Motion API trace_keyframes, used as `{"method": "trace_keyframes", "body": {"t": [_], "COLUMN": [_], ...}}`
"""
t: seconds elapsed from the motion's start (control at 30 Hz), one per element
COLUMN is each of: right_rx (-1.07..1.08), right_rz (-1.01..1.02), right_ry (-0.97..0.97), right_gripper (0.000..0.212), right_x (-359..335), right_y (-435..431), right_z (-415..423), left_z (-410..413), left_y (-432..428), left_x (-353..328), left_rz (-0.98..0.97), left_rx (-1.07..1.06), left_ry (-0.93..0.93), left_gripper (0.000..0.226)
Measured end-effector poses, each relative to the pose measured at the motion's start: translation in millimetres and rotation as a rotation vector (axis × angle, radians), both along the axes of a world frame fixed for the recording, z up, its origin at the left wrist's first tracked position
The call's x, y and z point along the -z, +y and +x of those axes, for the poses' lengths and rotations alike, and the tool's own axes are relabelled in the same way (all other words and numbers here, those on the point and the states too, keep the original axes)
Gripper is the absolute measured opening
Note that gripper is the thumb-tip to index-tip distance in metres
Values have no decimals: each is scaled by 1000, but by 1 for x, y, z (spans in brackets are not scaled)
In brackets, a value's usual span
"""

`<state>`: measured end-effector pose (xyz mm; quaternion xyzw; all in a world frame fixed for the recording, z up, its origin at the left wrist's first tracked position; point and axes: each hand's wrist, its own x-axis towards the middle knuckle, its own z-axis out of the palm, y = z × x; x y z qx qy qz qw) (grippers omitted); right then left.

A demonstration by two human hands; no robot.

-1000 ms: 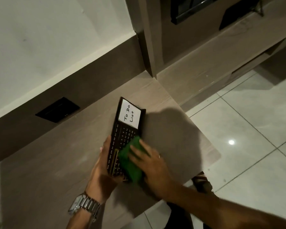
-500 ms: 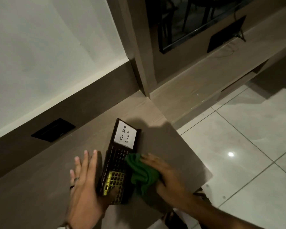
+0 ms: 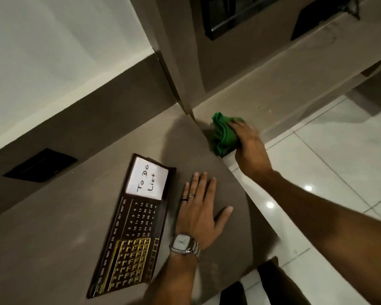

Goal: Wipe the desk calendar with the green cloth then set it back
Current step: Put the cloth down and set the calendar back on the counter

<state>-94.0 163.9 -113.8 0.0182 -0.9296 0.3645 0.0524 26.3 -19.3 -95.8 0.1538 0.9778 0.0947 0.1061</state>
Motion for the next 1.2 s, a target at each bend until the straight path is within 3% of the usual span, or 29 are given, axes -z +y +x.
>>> {"method": "trace_keyframes", "body": {"t": [0.27,0.53,0.6,0.7,0.83,0.93,1.03,1.2], "right_rx": [-284,-429,-435,-309,-143,-255,-427,-451], "right_rz": [541,695,640,363,-1,-170,-161,-226], "right_ry": [-38,-119,-138,-72,21,-30,-60,-266], "right_gripper": [92,103,103,98,76,64,58,59], "right_x": [38,33,20,-8,-51,-76,-91,-103], "right_y": [-8,5,7,2,-28,-63,-100,-150], "right_z": [-38,-45,-41,-30,-1,23,35,33], "left_z": [3,1,1,1,11,17,21,44], "left_y": [1,1,1,0,-13,-31,-53,-97], "left_x": [21,15,11,-1,-38,-70,-96,-105], "left_rz": [-44,-40,-41,-19,5,-24,-48,-129], "left_rx": [-10,-8,-4,-13,-89,-149,-232,-345], "left_ry": [18,-15,-43,-72,65,205,259,120], "left_gripper": [82,81,81,82,81,78,83,106]}}
